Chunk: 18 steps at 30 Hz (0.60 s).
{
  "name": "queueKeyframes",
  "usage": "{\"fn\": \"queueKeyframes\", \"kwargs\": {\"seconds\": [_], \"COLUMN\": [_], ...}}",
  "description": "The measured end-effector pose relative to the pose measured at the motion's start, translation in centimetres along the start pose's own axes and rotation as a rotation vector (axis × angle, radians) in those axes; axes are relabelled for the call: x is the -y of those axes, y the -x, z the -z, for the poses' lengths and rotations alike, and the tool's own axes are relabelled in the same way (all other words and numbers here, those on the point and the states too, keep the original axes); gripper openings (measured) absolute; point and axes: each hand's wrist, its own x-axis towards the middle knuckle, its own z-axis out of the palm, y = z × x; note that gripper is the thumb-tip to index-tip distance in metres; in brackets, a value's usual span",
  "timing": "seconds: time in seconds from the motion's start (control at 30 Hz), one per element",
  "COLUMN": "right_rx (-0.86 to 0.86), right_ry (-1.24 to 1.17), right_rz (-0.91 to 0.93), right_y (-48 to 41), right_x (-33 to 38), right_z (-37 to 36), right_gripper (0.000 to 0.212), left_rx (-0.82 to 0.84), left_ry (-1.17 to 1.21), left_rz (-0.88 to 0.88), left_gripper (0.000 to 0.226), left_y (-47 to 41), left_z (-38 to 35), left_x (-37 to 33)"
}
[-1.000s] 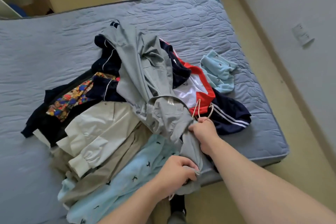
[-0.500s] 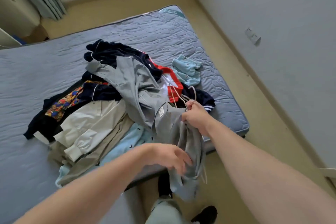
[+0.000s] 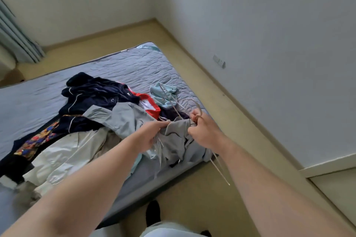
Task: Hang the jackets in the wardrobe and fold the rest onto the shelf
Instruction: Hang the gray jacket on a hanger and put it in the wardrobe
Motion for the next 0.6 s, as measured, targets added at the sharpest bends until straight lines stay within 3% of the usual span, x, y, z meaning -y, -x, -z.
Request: {"fn": "queueKeyframes", "kwargs": {"seconds": [0.07,0.23,0.47,0.6], "right_rx": [-0.044,-0.195,-0.208,-0.127], "right_ry": [-0.095,-0.189,-0.451,-0.393], "right_rz": [-0.099,-0.165,-0.21,-0.295], "right_y": [1.3,2.9,1.0,-0.7], "right_x": [-0.9,-1.3,0.9,1.7], "right_z": [1.6,4.4,6.5,6.8], "right_gripper": [0.033,0.034,0.059,0.067], "left_rx": [0.006,-0.032,0.003,0.043], "left_ry": [0.127,0.195,-0.109,-0.414], "left_rz": [-0.112,-0.395,-0.599,-0.744], "left_gripper": [0.024,0.013,0.023,0.025], "left_y": [1.2,4.6,8.4,9.1], "left_z": [-2.6,-7.5,-10.4,-10.0], "left_x": [-1.0,-4.7,-4.3,-2.6]}}
